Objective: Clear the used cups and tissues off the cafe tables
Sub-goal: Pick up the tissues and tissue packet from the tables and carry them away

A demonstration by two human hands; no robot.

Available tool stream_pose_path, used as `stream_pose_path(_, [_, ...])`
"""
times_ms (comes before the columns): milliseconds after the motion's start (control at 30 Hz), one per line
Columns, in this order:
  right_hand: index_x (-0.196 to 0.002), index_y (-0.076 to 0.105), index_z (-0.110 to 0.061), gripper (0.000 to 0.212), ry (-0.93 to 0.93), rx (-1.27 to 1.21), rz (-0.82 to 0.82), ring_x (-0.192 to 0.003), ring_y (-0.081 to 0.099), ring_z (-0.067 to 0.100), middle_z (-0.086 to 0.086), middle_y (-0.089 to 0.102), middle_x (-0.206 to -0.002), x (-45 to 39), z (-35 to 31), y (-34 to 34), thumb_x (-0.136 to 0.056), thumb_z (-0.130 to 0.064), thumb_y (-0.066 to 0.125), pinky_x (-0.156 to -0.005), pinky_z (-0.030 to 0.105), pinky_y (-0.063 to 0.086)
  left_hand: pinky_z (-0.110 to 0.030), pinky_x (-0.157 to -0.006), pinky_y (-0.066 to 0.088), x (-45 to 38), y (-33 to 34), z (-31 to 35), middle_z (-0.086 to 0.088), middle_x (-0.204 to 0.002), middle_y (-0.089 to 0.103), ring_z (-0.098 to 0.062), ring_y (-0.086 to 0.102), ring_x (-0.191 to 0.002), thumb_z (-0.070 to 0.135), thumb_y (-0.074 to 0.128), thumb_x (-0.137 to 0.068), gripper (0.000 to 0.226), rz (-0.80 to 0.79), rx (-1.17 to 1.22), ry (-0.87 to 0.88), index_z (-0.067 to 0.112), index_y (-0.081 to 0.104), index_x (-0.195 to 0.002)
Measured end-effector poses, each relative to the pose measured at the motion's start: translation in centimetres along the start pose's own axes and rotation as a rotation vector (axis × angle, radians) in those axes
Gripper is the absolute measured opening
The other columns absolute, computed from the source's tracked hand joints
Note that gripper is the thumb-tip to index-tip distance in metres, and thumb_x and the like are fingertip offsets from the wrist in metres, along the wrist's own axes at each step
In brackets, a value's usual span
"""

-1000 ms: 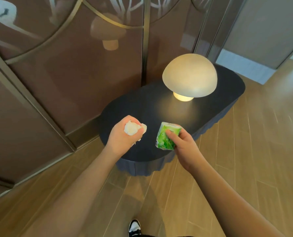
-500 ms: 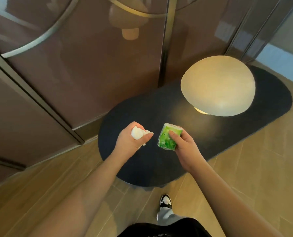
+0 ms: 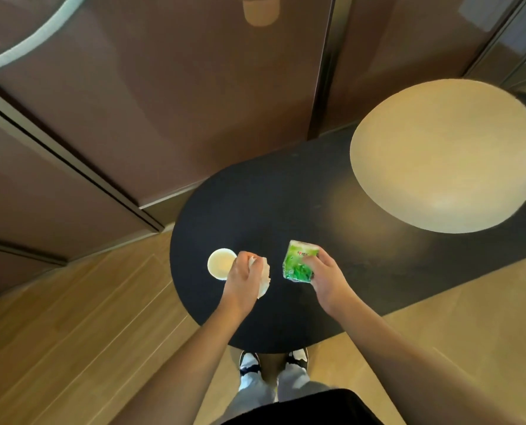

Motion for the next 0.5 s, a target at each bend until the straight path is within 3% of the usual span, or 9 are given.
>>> stream_pose_path(133, [-0.132, 0.05, -0.03, 0.031, 0.023, 0.074, 0.037, -0.106, 0.058, 0.012, -0.007, 0.059, -0.12, -3.6, 1.9, -0.1, -0.102, -0.022, 0.054, -0.088, 0.029, 0.044, -0.024, -0.082, 0.046, -1.5, 2.0, -2.5, 0.0, -0.124, 0.047, -0.016, 0.048, -0.109, 0.023, 0.045, -0.105, 0.017, -0.032, 0.018, -0.089, 0.026, 0.045, -0.122])
stream_pose_path(200, [-0.136, 0.048, -0.029, 0.037, 0.029, 0.139, 0.082, -0.102, 0.057, 0.011, -0.01, 0.057, -0.114, -4.9, 2.8, 0.1, -0.101, -0.021, 0.057, -0.086, 0.028, 0.045, -0.035, -0.091, 0.051, -1.8, 2.9, -3.7, -0.002, -0.128, 0.04, -0.022, 0.046, -0.115, 0.022, 0.047, -0.103, 0.028, -0.082, -0.078, -0.104, 0.026, 0.039, -0.13])
stream_pose_path(300, [-0.133, 0.048, -0.032, 0.043, 0.0, 0.21, 0.09, -0.093, 0.058, 0.007, -0.014, 0.056, -0.109, -6.5, 4.1, 0.8, -0.097, -0.014, 0.062, -0.067, 0.018, 0.046, -0.044, -0.109, 0.047, -2.1, 4.6, -5.2, -0.009, -0.137, 0.039, -0.026, 0.042, -0.127, 0.024, 0.049, -0.105, 0.046, -0.091, -0.348, -0.028, 0.015, 0.033, -0.146])
stream_pose_path(400, [-0.137, 0.045, -0.03, 0.049, 0.0, 0.279, 0.086, -0.104, 0.058, 0.012, -0.01, 0.056, -0.114, -7.8, 5.2, 1.4, -0.097, -0.005, 0.059, -0.062, 0.016, 0.045, -0.042, -0.112, 0.042, -2.6, 6.2, -6.1, -0.011, -0.145, 0.043, -0.027, 0.043, -0.136, 0.03, 0.055, -0.104, 0.056, -0.086, -0.566, 0.088, 0.015, 0.031, -0.153])
stream_pose_path(500, [-0.141, 0.043, -0.03, 0.054, 0.001, 0.351, 0.087, -0.11, 0.059, 0.017, -0.004, 0.055, -0.124, -8.8, 6.0, 1.9, -0.097, -0.001, 0.055, -0.061, 0.017, 0.047, -0.044, -0.111, 0.044, -3.1, 7.2, -6.5, -0.011, -0.143, 0.052, -0.03, 0.052, -0.134, 0.031, 0.069, -0.097, 0.062, -0.087, -0.709, 0.237, 0.012, 0.041, -0.15])
Point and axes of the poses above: each hand's wrist, its own x-axis away from the middle knuckle, its own y-axis out of the palm, z = x × y, the point moved 2 cm from there along -x, towards the middle knuckle
